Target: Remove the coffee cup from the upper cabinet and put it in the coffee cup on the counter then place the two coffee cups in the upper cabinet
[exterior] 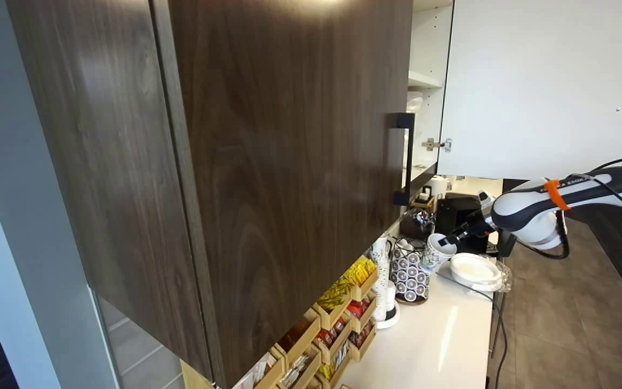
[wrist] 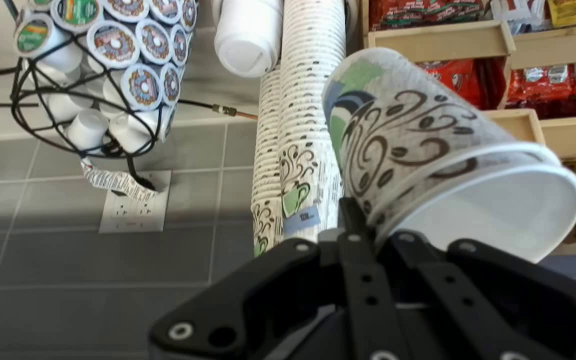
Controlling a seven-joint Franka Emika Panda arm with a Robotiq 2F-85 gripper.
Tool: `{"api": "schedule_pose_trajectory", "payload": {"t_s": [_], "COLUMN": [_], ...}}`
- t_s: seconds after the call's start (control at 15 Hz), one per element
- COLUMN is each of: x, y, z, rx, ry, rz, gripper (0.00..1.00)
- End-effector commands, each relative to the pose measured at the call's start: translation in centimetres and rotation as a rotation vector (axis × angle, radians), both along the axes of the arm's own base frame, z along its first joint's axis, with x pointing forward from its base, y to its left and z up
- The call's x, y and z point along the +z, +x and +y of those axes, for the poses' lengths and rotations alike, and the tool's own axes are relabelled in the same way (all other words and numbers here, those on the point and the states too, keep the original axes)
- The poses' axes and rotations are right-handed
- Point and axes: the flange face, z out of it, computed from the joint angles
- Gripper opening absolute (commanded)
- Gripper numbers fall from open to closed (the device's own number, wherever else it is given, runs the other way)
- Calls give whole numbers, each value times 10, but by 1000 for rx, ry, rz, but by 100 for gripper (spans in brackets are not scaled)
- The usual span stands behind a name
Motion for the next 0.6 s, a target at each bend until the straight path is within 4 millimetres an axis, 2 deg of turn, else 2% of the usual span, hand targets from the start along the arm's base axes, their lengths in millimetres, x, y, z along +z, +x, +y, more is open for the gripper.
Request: {"api": "schedule_pose_trajectory", "payload": {"t_s": [0.0,0.13,0.4,0.47,0.53], "x": [64,95,138,126,135], "y": [-29,-41,-60,-50,-55], "z": [5,5,4,3,2], "rx": [72,105,137,133,139], "ry": [1,-2,19,14,21], "rz": [-50,-49,-21,-39,-42], "gripper": [1,1,1,5,5]}}
